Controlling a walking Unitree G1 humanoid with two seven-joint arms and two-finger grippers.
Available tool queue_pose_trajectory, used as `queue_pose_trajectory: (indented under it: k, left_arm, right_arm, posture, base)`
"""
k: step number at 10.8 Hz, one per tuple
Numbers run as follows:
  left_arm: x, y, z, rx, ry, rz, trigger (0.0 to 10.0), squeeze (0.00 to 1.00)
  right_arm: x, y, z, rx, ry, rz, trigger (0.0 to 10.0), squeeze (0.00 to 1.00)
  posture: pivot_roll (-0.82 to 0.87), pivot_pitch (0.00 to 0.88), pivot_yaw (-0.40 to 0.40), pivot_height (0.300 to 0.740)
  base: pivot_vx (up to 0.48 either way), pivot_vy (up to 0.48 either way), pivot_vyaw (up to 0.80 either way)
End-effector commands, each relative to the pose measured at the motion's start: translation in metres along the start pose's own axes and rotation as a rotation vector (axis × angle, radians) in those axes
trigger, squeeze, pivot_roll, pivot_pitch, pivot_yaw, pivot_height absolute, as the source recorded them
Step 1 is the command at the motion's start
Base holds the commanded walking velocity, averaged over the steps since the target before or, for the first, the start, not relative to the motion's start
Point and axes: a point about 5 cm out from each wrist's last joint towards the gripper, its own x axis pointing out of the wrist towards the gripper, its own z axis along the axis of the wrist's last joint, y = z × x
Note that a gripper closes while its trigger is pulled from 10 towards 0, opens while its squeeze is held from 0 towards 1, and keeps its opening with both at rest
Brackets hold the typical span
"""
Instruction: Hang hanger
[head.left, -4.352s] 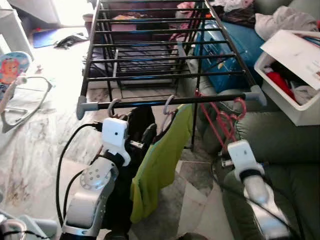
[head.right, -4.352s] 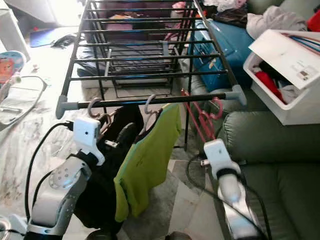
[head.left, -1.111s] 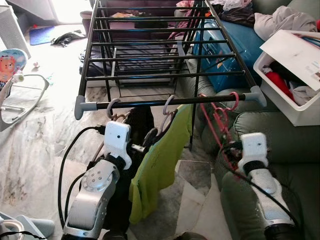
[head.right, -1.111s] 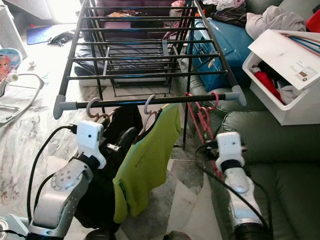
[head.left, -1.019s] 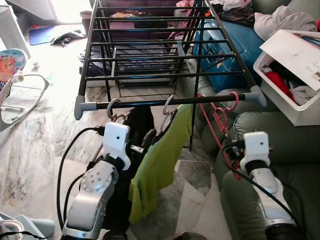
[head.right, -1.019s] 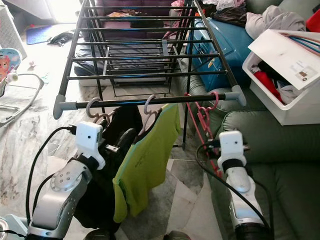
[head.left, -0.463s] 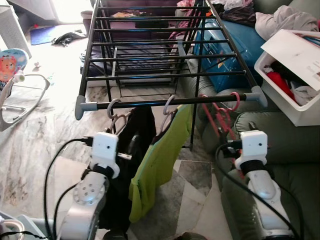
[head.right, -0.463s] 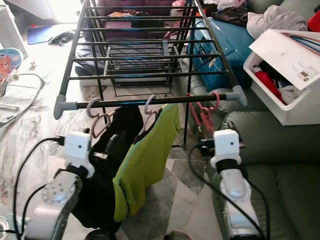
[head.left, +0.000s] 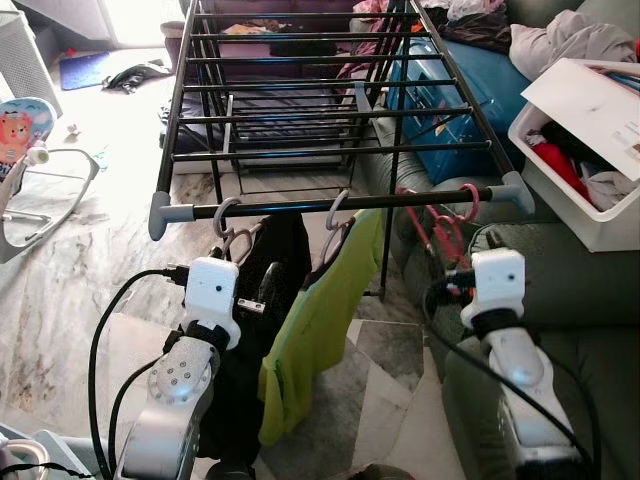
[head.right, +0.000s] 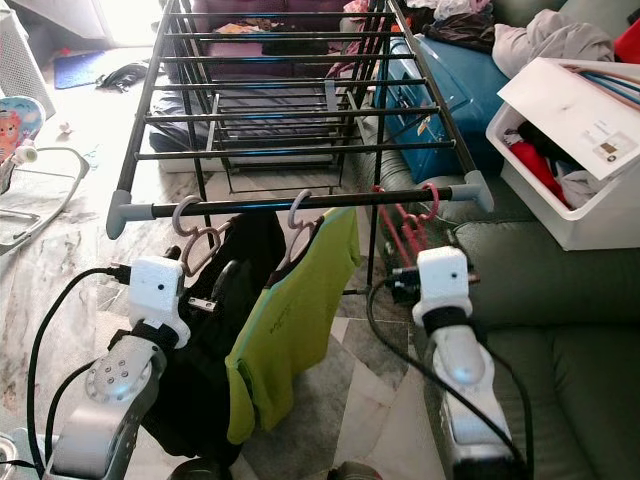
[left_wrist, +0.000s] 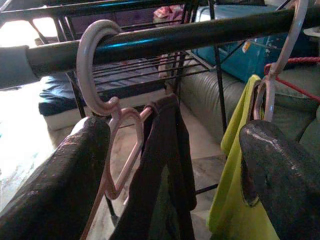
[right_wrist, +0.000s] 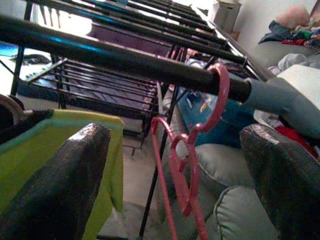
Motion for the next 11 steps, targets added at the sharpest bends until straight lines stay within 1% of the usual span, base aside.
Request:
queue_pose_trajectory:
  k: [1, 2, 3, 4, 6, 8, 9, 10, 11]
  left_arm:
    - [0.0007, 0.0000, 0.0022, 0.011, -0.010, -0.001, 10.0, 0.00]
    - [0.0010, -0.0004, 0.0022, 0.011, -0.010, -0.003, 10.0, 0.00]
    - [0.0016, -0.0009, 0.0026, 0.008, -0.011, -0.004, 10.0, 0.00]
    - [0.0019, -0.0013, 0.0026, 0.006, -0.011, -0.005, 10.0, 0.00]
    - [0.0026, -0.0020, 0.0028, 0.002, -0.012, -0.007, 10.0, 0.00]
    - [0.0036, -0.0031, 0.0032, 0.001, -0.013, -0.010, 10.0, 0.00]
    - [0.0037, -0.0033, 0.0032, 0.000, -0.013, -0.011, 10.0, 0.00]
    - [0.0034, -0.0036, 0.0036, 0.001, -0.011, -0.014, 10.0, 0.00]
    - [0.0028, -0.0038, 0.0032, 0.000, -0.010, -0.017, 10.0, 0.00]
  right_arm:
    - [0.0005, -0.0058, -0.0018, 0.004, 0.015, -0.017, 10.0, 0.78]
    - [0.0020, -0.0059, -0.0009, 0.004, 0.012, -0.018, 10.0, 0.77]
    - [0.0031, -0.0056, -0.0001, 0.003, 0.010, -0.017, 10.0, 0.64]
    - [0.0037, -0.0057, 0.0000, 0.002, 0.010, -0.016, 10.0, 0.61]
    - [0.0043, -0.0062, 0.0000, -0.001, 0.011, -0.017, 10.0, 0.60]
    - [0.0053, -0.0050, -0.0003, -0.002, 0.012, -0.014, 10.0, 0.57]
    - [0.0056, -0.0043, -0.0006, -0.002, 0.013, -0.012, 10.0, 0.52]
    - [0.0055, -0.0034, -0.0013, -0.002, 0.015, -0.009, 10.0, 0.45]
    - [0.0050, -0.0028, -0.0020, -0.002, 0.018, -0.007, 10.0, 0.44]
  posture:
    - [-0.01, 0.000, -0.017, 0.740]
    - [-0.01, 0.000, -0.017, 0.740]
    - [-0.01, 0.000, -0.019, 0.740]
    - [-0.01, 0.000, -0.020, 0.740]
    - [-0.01, 0.000, -0.019, 0.740]
    - [-0.01, 0.000, -0.019, 0.740]
    - [-0.01, 0.000, -0.019, 0.740]
    - [-0.01, 0.000, -0.016, 0.740]
    - [-0.01, 0.000, -0.016, 0.740]
  base:
    - [0.000, 0.000, 0.00]
    - [0.000, 0.000, 0.00]
    - [0.000, 0.000, 0.00]
    - [-0.262, 0.000, 0.00]
    - [-0.268, 0.000, 0.00]
    - [-0.266, 0.000, 0.00]
    - [-0.274, 0.000, 0.00]
    - [-0.270, 0.000, 0.00]
    - [-0.270, 0.000, 0.00]
